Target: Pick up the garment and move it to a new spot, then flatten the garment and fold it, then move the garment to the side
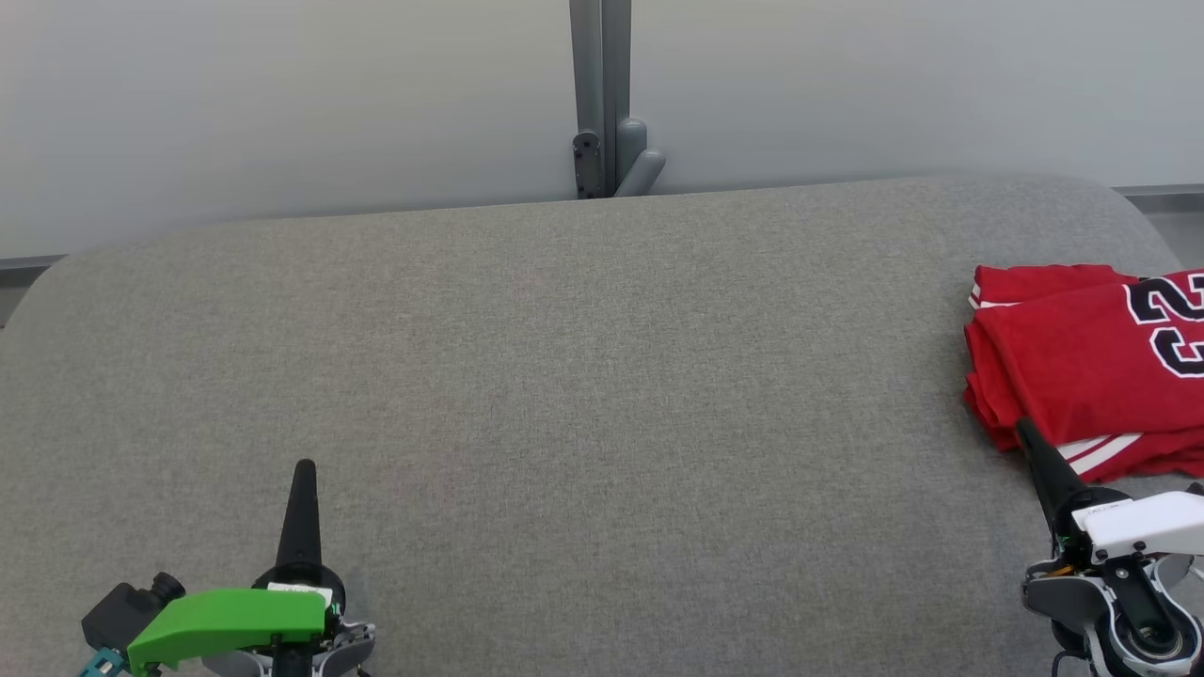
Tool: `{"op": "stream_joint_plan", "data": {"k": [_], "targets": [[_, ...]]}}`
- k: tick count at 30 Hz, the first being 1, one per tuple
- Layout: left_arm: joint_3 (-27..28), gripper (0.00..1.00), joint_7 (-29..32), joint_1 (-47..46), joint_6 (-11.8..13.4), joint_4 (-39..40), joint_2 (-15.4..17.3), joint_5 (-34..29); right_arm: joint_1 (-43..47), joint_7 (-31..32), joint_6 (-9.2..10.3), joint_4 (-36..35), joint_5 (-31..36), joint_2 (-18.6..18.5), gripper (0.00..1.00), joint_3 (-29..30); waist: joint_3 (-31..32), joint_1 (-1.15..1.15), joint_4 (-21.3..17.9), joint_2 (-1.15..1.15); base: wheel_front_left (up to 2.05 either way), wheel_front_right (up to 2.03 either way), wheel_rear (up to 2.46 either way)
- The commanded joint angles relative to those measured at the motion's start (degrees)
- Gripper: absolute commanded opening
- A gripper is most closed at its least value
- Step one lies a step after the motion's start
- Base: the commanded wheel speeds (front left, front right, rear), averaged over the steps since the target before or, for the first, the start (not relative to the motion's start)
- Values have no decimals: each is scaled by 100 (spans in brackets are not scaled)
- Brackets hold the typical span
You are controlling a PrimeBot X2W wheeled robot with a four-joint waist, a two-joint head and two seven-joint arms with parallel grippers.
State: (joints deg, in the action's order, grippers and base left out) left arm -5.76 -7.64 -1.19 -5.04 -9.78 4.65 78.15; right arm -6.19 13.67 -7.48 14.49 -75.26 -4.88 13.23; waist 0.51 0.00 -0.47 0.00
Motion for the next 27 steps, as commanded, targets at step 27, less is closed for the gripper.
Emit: {"op": "stream_joint_plan", "data": {"k": [27], "targets": [[48, 0, 45, -246, -214, -93, -133, 1153, -336, 437, -2, 298, -1214, 68, 0, 331, -61, 0, 35, 0, 0, 0, 0]]}}
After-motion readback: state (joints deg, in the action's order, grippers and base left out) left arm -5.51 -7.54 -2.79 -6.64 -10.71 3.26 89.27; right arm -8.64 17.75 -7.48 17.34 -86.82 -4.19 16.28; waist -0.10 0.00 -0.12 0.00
